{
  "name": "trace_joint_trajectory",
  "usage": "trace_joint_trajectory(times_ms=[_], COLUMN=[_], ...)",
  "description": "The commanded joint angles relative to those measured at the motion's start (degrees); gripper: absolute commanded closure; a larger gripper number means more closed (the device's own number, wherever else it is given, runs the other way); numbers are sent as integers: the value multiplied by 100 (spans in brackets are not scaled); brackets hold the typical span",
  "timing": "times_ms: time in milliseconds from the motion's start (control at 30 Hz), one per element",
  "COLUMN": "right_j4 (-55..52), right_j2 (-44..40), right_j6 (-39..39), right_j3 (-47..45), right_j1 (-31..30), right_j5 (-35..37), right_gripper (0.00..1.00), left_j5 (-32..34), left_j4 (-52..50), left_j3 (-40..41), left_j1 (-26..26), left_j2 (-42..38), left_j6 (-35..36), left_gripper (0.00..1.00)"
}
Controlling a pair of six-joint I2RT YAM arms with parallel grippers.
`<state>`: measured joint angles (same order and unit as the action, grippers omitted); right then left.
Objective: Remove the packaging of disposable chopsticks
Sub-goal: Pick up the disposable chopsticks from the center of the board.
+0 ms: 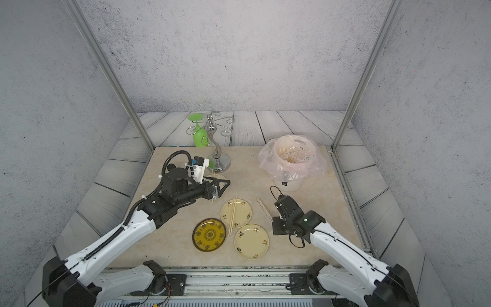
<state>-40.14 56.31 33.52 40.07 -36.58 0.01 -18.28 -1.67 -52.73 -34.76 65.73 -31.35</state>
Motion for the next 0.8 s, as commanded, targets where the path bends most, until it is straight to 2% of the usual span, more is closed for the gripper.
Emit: trace_joint_trajectory(times_ms=[0, 133, 367, 533, 767], right_j4=[-81, 165, 301, 485, 680], right_j2=[-117, -280, -247, -84, -49], right_j6=[194, 470, 647, 695, 776], right_j3=[238, 399, 793, 861, 834], right_j1=[-8, -1, 28, 43, 50], right_j5=[-224, -619, -809, -849, -814], right_gripper=[100, 100, 100, 100, 100], left_j5=[-277, -584, -838, -909, -1085], left_j4=[533, 1085, 1271, 2299, 3143], left_j3=[254, 512, 681, 1029, 896], left_j1=[14, -17, -355, -723, -1171], left_j2=[336, 717, 1103, 1720, 2697], left_j6=[-563, -1174, -1705, -2873, -3802], left_gripper=[10, 10, 10, 9, 9])
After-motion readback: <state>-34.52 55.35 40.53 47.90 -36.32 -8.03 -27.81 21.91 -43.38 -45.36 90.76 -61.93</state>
